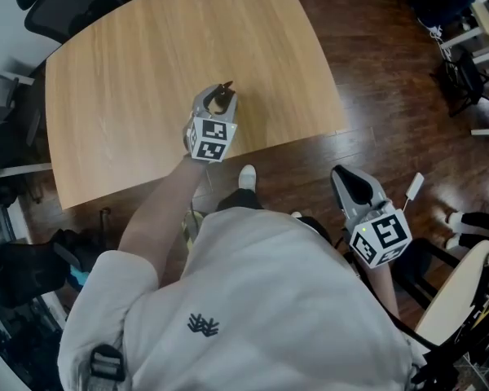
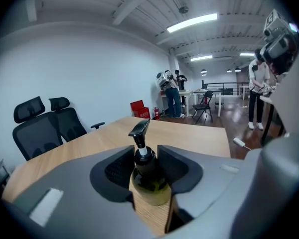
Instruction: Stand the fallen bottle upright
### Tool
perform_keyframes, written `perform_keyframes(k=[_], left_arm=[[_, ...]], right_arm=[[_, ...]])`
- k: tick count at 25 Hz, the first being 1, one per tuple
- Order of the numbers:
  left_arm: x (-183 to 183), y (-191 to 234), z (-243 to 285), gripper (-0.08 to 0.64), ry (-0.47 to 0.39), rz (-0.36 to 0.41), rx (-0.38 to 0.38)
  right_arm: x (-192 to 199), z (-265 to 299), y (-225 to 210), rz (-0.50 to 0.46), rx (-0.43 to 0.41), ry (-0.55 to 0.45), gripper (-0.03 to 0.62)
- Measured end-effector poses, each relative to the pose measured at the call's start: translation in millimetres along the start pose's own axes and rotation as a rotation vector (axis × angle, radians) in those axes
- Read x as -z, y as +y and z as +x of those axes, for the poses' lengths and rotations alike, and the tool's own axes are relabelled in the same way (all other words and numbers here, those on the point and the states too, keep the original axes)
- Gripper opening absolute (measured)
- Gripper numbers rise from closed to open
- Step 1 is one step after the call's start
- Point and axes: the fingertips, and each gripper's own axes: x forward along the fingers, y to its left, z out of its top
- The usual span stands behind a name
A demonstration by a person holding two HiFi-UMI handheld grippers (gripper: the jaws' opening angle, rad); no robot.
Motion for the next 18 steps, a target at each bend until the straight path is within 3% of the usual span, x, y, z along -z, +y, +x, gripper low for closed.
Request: perform_keyframes(k=[4,6,11,13,18], left_arm=[[3,12,2,0.258,0.033,0.005,-0.070],[-2,17,-12,0.273,0.026,-0.008,-0.132],[-16,-3,-121,0.263,-0.030,-0.099,-0.267],[-11,-38,-175,0.250,-0.031,-0.171,-0.257],[11,-146,-291,0.224,0.011,-0.352,-0.128]], right_arm=[[9,-24,-8,-0.016,-0.009,-0.031,0.056],[17,-42,-16,-0.028,-0.016,-0.046,0.063],[47,-86,-22,-0.062,-0.090,-0.074,0.080],[61,-101,-23,-0.078,-0.141,-0.064,0.083],[78,-118,-6,-0.142,-0.257,-0.043,0.092]])
